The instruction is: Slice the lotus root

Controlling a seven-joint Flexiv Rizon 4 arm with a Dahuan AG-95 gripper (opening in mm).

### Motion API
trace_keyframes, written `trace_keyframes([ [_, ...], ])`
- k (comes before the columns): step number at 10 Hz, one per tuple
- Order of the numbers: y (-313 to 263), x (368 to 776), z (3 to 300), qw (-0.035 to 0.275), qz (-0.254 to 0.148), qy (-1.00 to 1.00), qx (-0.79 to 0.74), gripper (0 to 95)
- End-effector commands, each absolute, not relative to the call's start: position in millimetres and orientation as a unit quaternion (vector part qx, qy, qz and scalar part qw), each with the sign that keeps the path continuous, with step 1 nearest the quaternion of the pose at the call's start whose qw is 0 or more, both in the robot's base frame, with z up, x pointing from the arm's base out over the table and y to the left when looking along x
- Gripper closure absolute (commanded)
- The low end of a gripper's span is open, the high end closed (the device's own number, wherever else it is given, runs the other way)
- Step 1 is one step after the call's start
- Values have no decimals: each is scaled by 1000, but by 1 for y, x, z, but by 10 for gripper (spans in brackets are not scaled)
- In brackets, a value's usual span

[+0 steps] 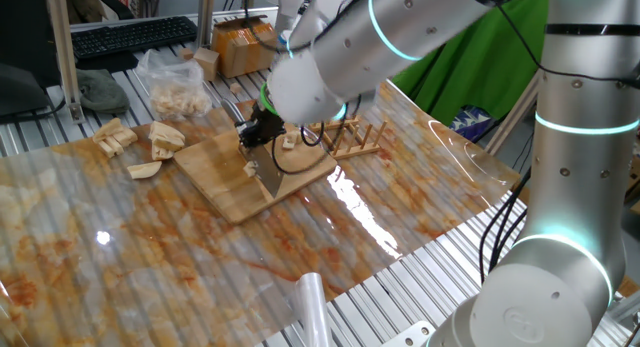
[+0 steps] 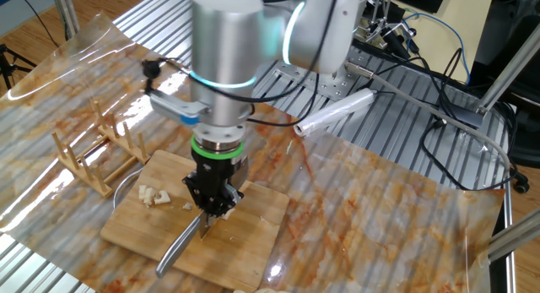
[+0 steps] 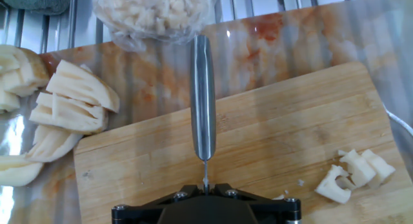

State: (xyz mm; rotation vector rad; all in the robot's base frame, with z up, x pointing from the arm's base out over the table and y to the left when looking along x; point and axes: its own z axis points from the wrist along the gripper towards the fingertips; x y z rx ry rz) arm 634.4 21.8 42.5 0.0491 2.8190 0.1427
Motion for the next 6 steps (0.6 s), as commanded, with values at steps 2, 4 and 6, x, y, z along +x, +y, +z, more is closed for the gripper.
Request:
trace_keyframes([
  [2,23,636,32,167,65,983,26,950],
  [4,23,642,32,168,55,984,19,950],
  [6,21,650,30,166,45,985,9,950],
])
